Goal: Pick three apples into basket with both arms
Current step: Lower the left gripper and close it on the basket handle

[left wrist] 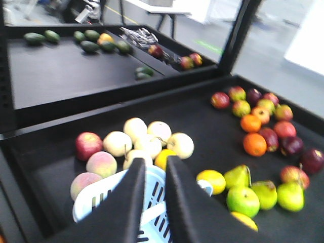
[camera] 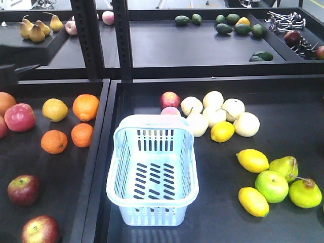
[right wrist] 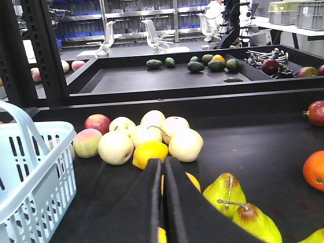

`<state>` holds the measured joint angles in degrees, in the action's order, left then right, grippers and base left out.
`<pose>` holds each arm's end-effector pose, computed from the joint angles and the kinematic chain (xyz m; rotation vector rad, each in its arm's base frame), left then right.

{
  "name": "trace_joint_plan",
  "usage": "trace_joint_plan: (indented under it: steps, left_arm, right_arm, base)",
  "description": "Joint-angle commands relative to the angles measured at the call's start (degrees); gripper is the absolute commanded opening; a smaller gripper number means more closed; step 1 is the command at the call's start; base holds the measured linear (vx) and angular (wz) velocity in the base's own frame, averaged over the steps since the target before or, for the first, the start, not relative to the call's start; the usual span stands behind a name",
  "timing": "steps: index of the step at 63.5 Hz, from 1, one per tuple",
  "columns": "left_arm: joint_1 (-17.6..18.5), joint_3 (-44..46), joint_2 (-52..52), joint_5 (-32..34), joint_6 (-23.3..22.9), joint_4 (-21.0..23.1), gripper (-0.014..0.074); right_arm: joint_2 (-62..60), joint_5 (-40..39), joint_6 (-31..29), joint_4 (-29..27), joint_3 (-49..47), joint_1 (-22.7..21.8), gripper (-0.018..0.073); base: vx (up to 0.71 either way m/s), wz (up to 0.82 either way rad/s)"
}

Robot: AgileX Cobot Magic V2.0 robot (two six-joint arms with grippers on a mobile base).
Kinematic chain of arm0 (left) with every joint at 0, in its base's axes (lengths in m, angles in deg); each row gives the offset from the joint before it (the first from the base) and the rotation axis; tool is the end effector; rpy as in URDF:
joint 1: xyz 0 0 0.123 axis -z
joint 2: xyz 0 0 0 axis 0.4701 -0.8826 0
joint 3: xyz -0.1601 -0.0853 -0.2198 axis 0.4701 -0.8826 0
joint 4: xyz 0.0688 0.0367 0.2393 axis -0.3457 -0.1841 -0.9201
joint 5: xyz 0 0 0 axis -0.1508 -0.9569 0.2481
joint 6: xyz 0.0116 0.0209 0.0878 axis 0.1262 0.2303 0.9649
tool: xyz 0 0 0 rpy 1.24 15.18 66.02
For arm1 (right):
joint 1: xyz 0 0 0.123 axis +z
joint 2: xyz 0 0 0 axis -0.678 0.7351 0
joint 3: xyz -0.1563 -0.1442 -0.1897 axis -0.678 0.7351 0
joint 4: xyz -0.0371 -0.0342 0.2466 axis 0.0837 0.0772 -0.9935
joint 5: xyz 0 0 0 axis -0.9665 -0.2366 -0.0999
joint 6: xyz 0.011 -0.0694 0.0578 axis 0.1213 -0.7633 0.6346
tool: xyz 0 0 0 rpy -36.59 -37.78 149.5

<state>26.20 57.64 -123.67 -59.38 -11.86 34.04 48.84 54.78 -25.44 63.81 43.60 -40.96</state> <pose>0.2330 -0.0556 0.4040 0.4566 1.7670 -0.7153 0.0565 0.0012 0.1926 0.0104 1.6313 0.0469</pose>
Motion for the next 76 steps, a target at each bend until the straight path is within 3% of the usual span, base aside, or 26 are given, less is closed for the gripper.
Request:
trace_joint_plan:
  steps: [1,7,18,29,41,50,55,76]
  left_arm:
    - [0.9,6.2,-4.4,-3.0,1.6,3.1,0.0248]
    - [3.6,12.1,-10.3,-4.3,2.1,0.2,0.0383]
    - [10.9,23.6,-19.9,-5.3,2.1,-11.3,0.0535]
    - [18.6,32.3,-28.1,-8.3,2.1,-26.6,0.0537]
    - [23.5,33.5,-34.1,-7.0,2.1,-31.5,0.0521]
    - [24.9,33.5,-36.4,-6.8,2.1,-39.2,0.0519]
    - [25.1,33.5,-36.9,-6.1,2.0,-41.0,0.0519]
    - [25.1,33.5,-37.0,-5.1,2.0,-41.2,0.0519]
  right_arm:
    - [-0.8,-4.0,-0.4,0.6,0.8,-0.4,-0.0004]
    - [-0.8,-4.0,-0.4,0.6,0.8,-0.4,-0.0004]
    - [-0.8,-4.0,-0.4,0.6,0.8,-0.4,-0.0004]
    - [-0.8,-4.0,-0.4,0.6,0.8,-0.4,-0.0004]
    - [-0.8,-4.0,-0.4,0.6,0.8,-0.4,-0.0004]
    - [-0.8,-4.0,-0.4,0.6,0.8,-0.4,-0.0004]
    - [-0.8,-4.0,-0.4,0.6,0.8,-0.4,-0.0004]
    - [-0.8,-4.0,-0.4,0.6,0.8,-0.4,-0.0004]
  base:
    - [0.00,0.00]
    - [0.00,0.00]
    - [0.00,0.00]
    - [0.00,0.00]
    - [0.00,0.00]
    - [0.00,0.00]
    - [0.00,0.00]
    - [0.00,0.00]
